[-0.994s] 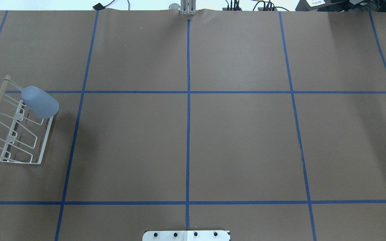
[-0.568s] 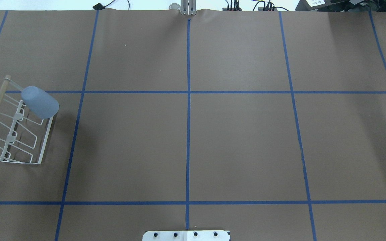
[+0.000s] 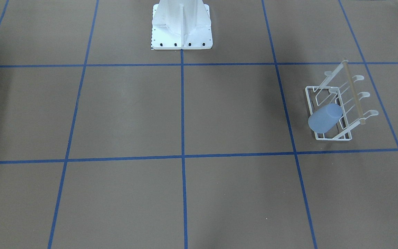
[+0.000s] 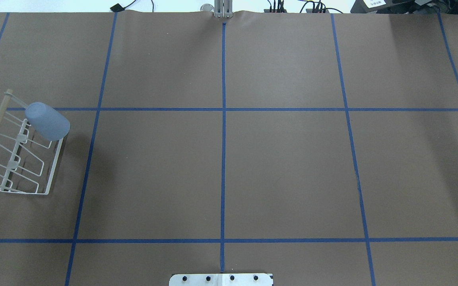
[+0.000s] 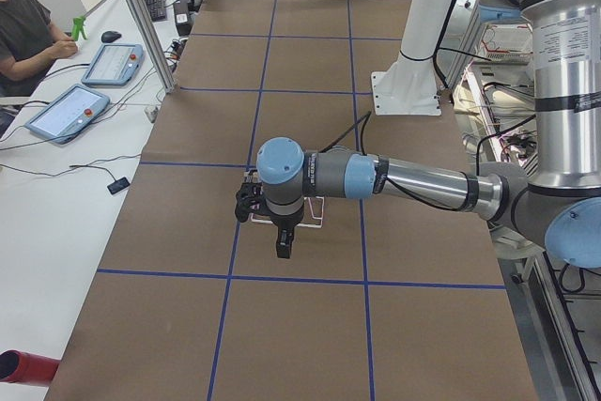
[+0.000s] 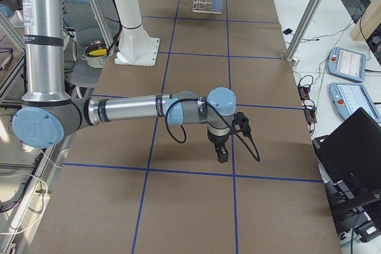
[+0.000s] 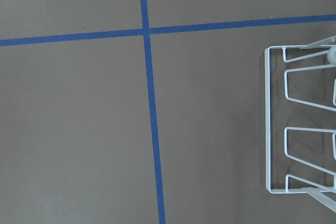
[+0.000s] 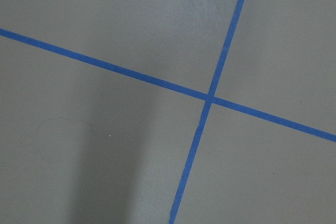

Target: Hang cup on cup holder

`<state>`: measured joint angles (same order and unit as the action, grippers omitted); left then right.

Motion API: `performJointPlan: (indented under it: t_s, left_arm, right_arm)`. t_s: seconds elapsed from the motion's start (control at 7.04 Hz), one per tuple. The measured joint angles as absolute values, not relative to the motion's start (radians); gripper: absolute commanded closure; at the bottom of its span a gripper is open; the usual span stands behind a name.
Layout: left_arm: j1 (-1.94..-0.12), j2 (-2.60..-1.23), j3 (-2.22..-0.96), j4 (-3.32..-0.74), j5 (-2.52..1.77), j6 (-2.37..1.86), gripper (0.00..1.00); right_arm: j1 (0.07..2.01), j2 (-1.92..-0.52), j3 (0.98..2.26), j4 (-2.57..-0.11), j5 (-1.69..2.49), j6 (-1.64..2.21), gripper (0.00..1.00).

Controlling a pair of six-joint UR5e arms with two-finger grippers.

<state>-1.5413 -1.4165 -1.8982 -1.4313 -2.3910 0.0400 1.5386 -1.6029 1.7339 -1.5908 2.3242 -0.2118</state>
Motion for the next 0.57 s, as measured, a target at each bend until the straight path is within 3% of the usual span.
performJointPlan:
  t_s: [0.57]
  left_arm:
    - [-1.537,-1.407,-1.887,-1.429,-2.393,0.04,0.01]
  right_arm:
    - [1.538,-1.604,1.733,-1.591,2.317,-0.213,0.0]
